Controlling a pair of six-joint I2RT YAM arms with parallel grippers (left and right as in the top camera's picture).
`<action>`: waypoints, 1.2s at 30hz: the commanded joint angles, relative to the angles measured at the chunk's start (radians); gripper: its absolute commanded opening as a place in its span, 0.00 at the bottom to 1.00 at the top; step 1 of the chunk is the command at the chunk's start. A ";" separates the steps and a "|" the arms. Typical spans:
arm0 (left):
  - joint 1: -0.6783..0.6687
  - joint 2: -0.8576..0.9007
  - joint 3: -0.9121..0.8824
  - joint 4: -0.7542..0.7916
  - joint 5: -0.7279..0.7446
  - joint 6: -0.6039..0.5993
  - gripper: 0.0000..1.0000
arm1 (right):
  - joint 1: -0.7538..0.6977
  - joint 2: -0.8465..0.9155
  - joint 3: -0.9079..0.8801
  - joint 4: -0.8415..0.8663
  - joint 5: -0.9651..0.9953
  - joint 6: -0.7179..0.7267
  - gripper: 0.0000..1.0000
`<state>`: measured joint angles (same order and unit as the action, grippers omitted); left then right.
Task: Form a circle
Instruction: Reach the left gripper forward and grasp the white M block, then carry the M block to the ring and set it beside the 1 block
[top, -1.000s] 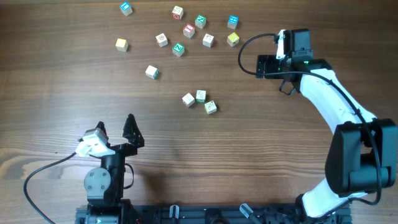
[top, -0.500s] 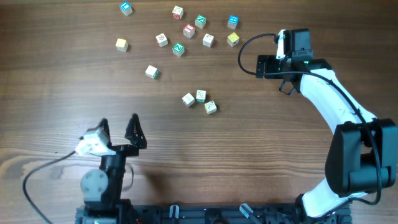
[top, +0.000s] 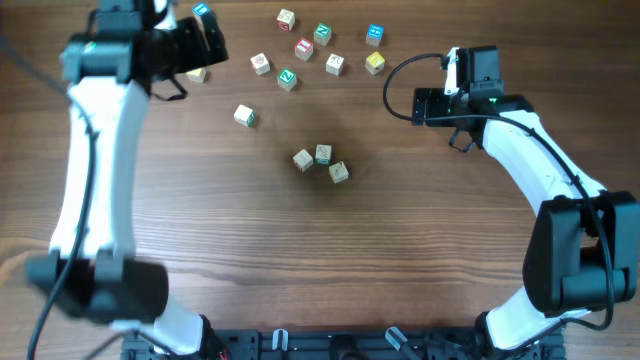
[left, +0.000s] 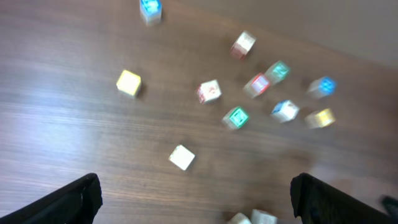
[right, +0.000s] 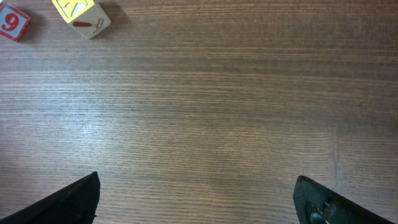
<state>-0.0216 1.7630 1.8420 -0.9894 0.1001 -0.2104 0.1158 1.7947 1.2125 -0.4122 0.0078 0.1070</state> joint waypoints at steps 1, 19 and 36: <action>-0.003 0.173 0.024 0.017 0.007 0.025 1.00 | 0.001 -0.018 0.009 0.001 0.002 0.000 1.00; -0.047 0.443 -0.104 0.051 0.001 0.340 0.59 | 0.001 -0.018 0.009 0.001 0.002 0.001 1.00; -0.066 0.443 -0.182 0.160 0.000 0.364 0.44 | 0.001 -0.018 0.009 0.001 0.002 0.001 1.00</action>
<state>-0.0868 2.1956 1.6699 -0.8429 0.0994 0.1471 0.1158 1.7947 1.2125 -0.4122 0.0078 0.1070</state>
